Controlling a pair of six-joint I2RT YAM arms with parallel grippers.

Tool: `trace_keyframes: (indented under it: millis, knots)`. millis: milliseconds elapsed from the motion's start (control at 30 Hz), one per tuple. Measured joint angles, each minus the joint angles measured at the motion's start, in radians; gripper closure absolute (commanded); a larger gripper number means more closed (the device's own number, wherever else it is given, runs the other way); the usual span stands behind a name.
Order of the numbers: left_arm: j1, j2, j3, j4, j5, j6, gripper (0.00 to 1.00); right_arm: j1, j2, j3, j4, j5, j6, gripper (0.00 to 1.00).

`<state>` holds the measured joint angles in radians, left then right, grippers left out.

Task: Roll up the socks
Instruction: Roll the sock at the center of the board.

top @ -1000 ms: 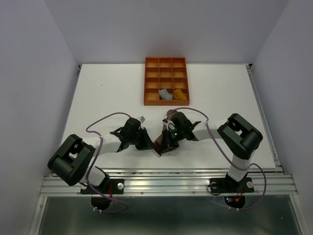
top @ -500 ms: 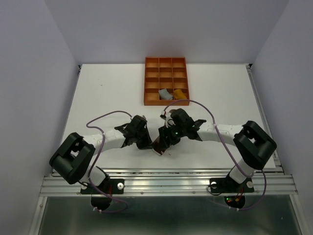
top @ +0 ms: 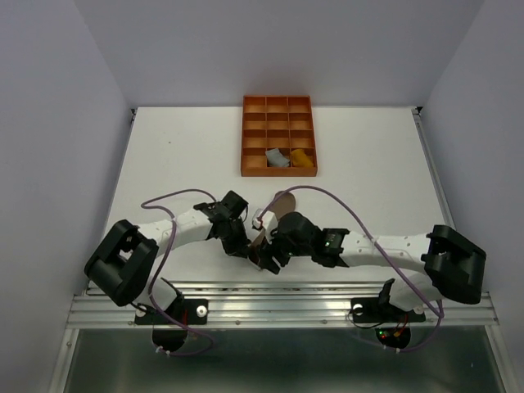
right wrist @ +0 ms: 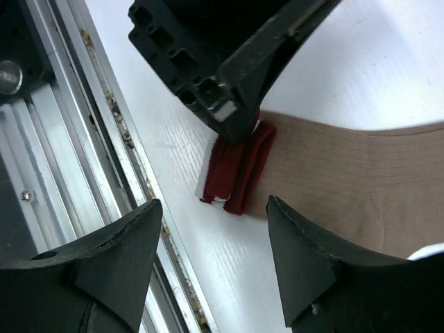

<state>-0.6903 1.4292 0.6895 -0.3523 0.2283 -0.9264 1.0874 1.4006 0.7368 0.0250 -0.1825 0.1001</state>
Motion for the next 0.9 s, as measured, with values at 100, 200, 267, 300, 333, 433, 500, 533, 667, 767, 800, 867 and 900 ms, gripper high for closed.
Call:
trace_keyframes:
  millis: [100,200,267,300,333,433,500,533,667,767,800,867,900]
  knots:
    - [-0.002,0.031,0.040,-0.077,0.006,-0.001,1.00,0.054,0.033,0.000,0.019,0.061,-0.042,0.33]
    - [-0.002,0.060,0.069,-0.114,0.018,-0.008,1.00,0.117,0.080,0.002,0.037,0.138,-0.084,0.33]
    - [-0.002,0.073,0.078,-0.131,0.029,-0.013,1.00,0.155,0.113,0.005,0.038,0.188,-0.106,0.34]
    - [-0.002,0.076,0.080,-0.136,0.033,-0.016,1.00,0.170,0.125,0.007,0.037,0.206,-0.116,0.34]
    - [-0.002,0.080,0.082,-0.141,0.037,-0.019,1.00,0.184,0.139,0.010,0.037,0.231,-0.126,0.34]
    - [-0.002,0.082,0.084,-0.162,0.046,-0.030,1.00,0.230,0.172,0.017,0.035,0.306,-0.157,0.34]
    - [-0.002,0.082,0.084,-0.174,0.048,-0.034,1.00,0.247,0.179,0.021,0.037,0.340,-0.168,0.34]
    - [-0.002,0.082,0.085,-0.182,0.050,-0.037,1.00,0.254,0.182,0.024,0.038,0.357,-0.175,0.34]
    - [-0.002,0.082,0.086,-0.201,0.052,-0.039,1.00,0.271,0.204,0.039,0.051,0.414,-0.195,0.35]
    - [-0.002,0.082,0.086,-0.212,0.053,-0.041,1.00,0.285,0.224,0.043,0.058,0.444,-0.209,0.39]
    - [-0.002,0.082,0.086,-0.216,0.054,-0.042,1.00,0.290,0.230,0.044,0.058,0.452,-0.213,0.42]
    - [-0.002,0.082,0.087,-0.222,0.055,-0.041,1.00,0.304,0.244,0.048,0.058,0.470,-0.222,0.42]
    - [-0.002,0.082,0.087,-0.223,0.056,-0.042,1.00,0.311,0.252,0.052,0.060,0.478,-0.228,0.43]
